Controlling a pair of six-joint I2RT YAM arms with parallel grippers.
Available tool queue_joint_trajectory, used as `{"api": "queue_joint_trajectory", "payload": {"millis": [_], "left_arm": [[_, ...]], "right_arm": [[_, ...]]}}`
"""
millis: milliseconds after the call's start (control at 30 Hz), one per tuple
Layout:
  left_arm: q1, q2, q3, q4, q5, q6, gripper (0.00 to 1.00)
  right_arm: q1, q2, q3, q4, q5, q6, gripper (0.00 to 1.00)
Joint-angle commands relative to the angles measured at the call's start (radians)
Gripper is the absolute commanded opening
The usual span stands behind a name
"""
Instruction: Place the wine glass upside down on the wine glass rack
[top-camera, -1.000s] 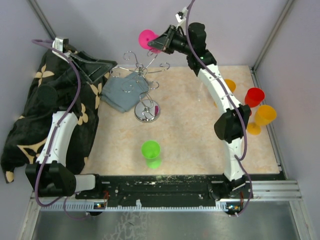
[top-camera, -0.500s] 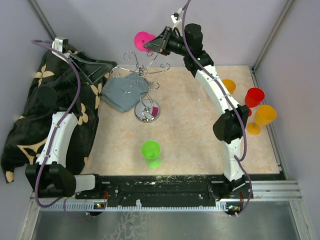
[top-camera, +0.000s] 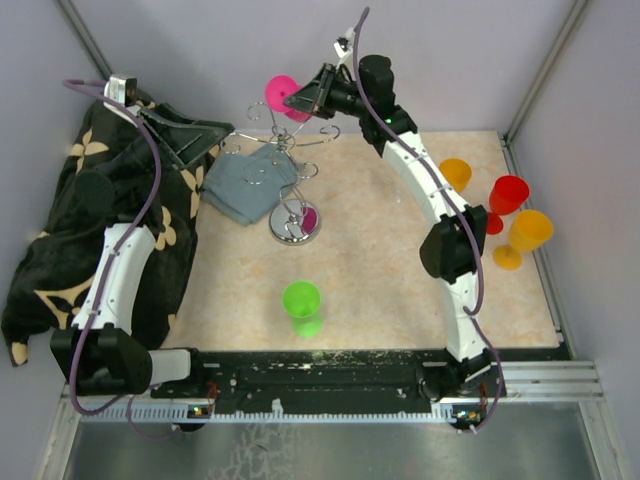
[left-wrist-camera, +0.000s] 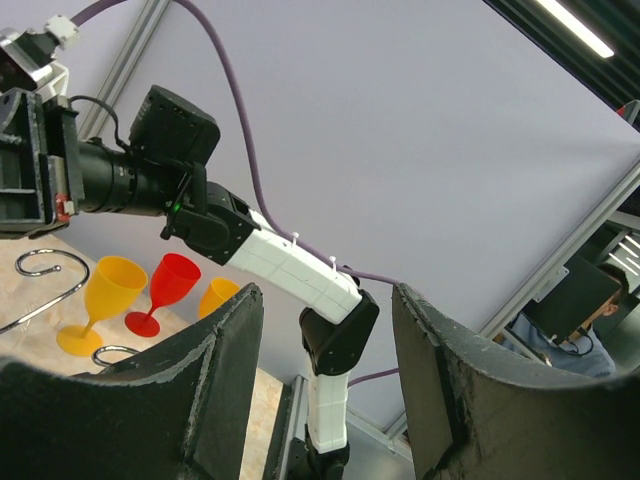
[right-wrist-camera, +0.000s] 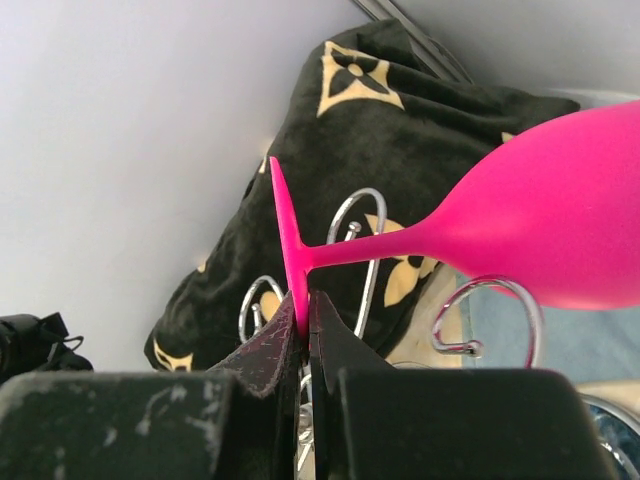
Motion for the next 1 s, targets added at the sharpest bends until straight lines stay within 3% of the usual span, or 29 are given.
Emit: {"api": "queue_joint_trajectory", "payload": {"millis": [0, 967], "left_arm": [[0.004, -0.013, 0.008, 0.018, 0.015, 0.008, 0.60], [0.004, -0.035, -0.018, 0.021, 0.011, 0.004, 0.60]], "right_arm": [[0.011, 0.003, 0.061, 0.023, -0.016, 0.008, 0.00], [0.005, -0.078, 0.039, -0.081, 0.005, -0.042, 0.00]]}}
